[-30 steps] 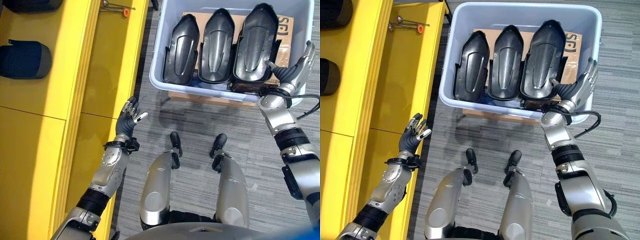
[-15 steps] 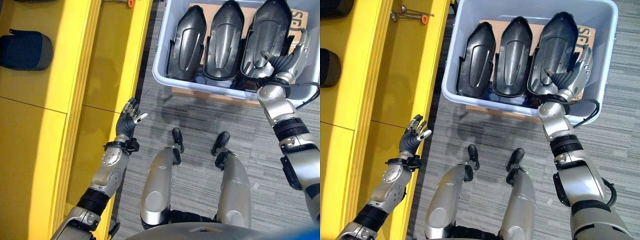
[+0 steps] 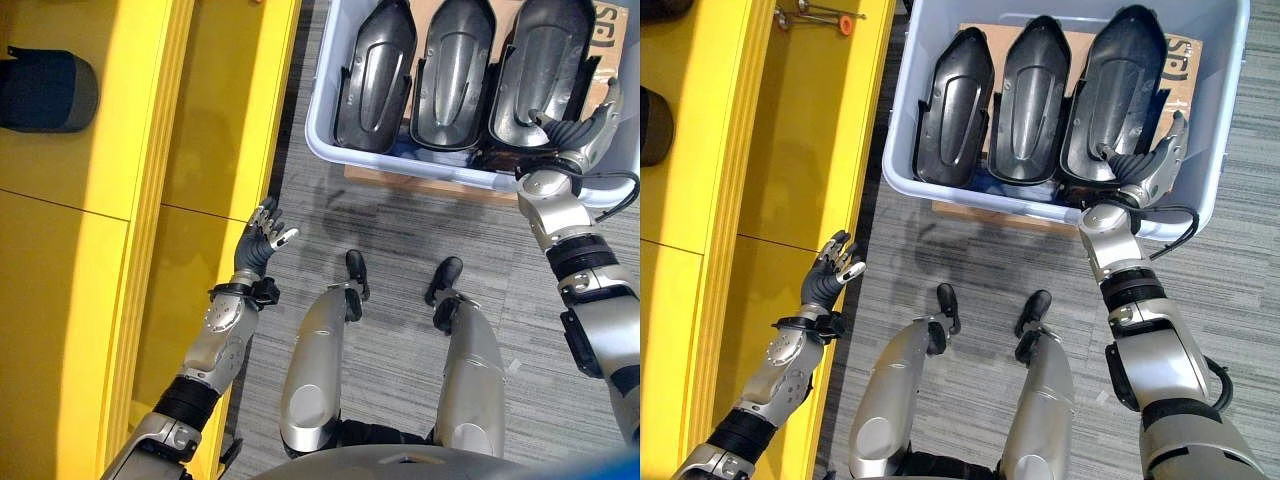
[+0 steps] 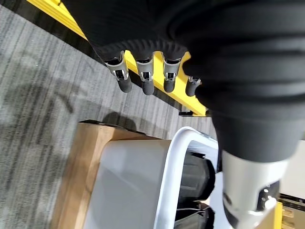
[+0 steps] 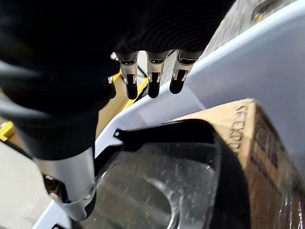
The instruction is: Move parts from the plastic box to the shelf.
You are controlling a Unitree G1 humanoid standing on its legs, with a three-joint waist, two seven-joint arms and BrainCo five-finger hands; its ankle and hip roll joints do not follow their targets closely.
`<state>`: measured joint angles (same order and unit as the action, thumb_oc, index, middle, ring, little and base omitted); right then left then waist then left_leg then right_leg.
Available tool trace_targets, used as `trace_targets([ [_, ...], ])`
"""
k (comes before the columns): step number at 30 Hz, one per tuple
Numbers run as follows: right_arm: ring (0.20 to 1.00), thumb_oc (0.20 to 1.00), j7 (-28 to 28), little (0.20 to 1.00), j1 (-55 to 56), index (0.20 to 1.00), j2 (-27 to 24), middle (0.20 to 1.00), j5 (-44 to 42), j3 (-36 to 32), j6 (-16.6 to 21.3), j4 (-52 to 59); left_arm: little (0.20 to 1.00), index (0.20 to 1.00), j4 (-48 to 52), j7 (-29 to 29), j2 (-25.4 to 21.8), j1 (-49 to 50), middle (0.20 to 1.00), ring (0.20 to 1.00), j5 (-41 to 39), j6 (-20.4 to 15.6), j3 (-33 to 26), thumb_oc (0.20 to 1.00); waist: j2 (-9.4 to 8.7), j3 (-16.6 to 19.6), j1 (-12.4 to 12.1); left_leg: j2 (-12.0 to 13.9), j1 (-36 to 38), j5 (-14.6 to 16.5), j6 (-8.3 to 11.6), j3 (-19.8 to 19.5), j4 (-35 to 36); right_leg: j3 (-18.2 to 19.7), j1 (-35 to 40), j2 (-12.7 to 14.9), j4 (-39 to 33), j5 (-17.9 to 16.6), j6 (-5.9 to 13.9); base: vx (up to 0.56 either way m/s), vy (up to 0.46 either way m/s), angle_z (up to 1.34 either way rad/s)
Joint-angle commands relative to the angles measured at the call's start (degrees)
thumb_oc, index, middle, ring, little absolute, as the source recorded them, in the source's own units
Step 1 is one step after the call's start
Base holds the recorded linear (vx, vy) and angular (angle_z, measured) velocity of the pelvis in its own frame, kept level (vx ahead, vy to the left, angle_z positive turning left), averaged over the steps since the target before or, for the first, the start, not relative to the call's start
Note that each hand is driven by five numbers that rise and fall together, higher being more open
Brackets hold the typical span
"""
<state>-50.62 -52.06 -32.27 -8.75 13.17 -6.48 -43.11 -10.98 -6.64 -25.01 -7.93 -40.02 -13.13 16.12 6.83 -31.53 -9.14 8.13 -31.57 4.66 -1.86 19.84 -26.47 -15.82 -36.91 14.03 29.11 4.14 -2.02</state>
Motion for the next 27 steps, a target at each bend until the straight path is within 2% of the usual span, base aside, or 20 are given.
trace_targets([
  [1, 1.000, 1.000, -3.86, 1.000, -3.06, 1.000, -1.61, 1.000, 1.61, -1.08, 2.78, 0.86, 1.000, 1.000, 3.12, -0.37, 1.22, 2.09, 1.000, 1.000, -0.18, -2.41, 1.64, 1.000, 2.35, 1.74, -0.32, 0.14, -1.57, -2.38, 3.63, -6.35, 3.74, 0.09, 0.97, 2.10, 9.14, 5.09, 4.61, -0.01, 0.002, -0.04],
  [12, 1.000, 1.000, 2.90, 1.000, -2.10, 1.000, 0.15, 1.000, -3.68, -0.51, 2.10, 1.14, 1.000, 1.000, 2.87, -0.19, 1.44, 1.92, 1.000, 1.000, -0.77, -2.08, 1.67, 1.000, 2.53, 1.74, -0.10, 0.61, -2.97, -2.42, 3.88, -6.18, 3.08, 0.37, -0.61, 2.25, 9.89, 5.31, 4.32, 0.00, 0.000, 0.00],
  [18, 1.000, 1.000, 6.81, 1.000, -3.81, 1.000, -1.24, 1.000, -3.28, 0.94, 0.70, -1.81, 1.000, 1.000, 2.49, 0.04, 1.15, 1.43, 1.000, 1.000, -0.80, -1.56, 1.59, 1.000, 2.41, 1.74, -0.36, 0.75, -4.21, -2.49, 3.94, -6.56, 2.44, 0.28, -1.73, 2.35, 10.59, 5.33, 4.22, 0.00, 0.000, 0.00],
  [22, 1.000, 1.000, 7.22, 1.000, -5.04, 1.000, -1.78, 1.000, -5.00, 2.37, -0.98, -2.92, 1.000, 1.000, 2.28, 0.14, 0.96, 1.24, 1.000, 1.000, -0.91, -1.81, 1.85, 1.000, 2.47, 1.74, -0.53, 0.96, -5.02, -2.58, 3.89, -6.61, 2.19, 0.27, -2.53, 2.44, 10.90, 5.23, 4.22, 0.00, 0.000, 0.00],
  [24, 1.000, 1.000, 4.25, 1.000, -5.58, 1.000, -1.91, 1.000, -5.90, 2.46, -0.58, -4.25, 1.000, 1.000, 2.46, 0.14, 0.81, 1.22, 1.000, 1.000, -0.99, -1.64, 1.90, 1.000, 2.60, 1.74, -0.67, 0.98, -5.40, -2.58, 3.85, -6.68, 1.97, 0.22, -2.84, 2.51, 11.19, 5.30, 4.17, 0.00, 0.000, 0.00],
  [27, 1.000, 1.000, 3.45, 1.000, -5.91, 1.000, -2.02, 1.000, -8.83, 1.73, 0.33, -4.85, 1.000, 1.000, 2.53, 0.10, 0.66, 1.16, 1.000, 1.000, -1.10, -1.57, 2.16, 1.000, 2.70, 1.74, -0.67, 0.91, -5.81, -2.49, 3.83, -6.81, 1.77, 0.26, -3.21, 2.49, 11.43, 5.37, 4.17, 0.00, 0.000, 0.00],
])
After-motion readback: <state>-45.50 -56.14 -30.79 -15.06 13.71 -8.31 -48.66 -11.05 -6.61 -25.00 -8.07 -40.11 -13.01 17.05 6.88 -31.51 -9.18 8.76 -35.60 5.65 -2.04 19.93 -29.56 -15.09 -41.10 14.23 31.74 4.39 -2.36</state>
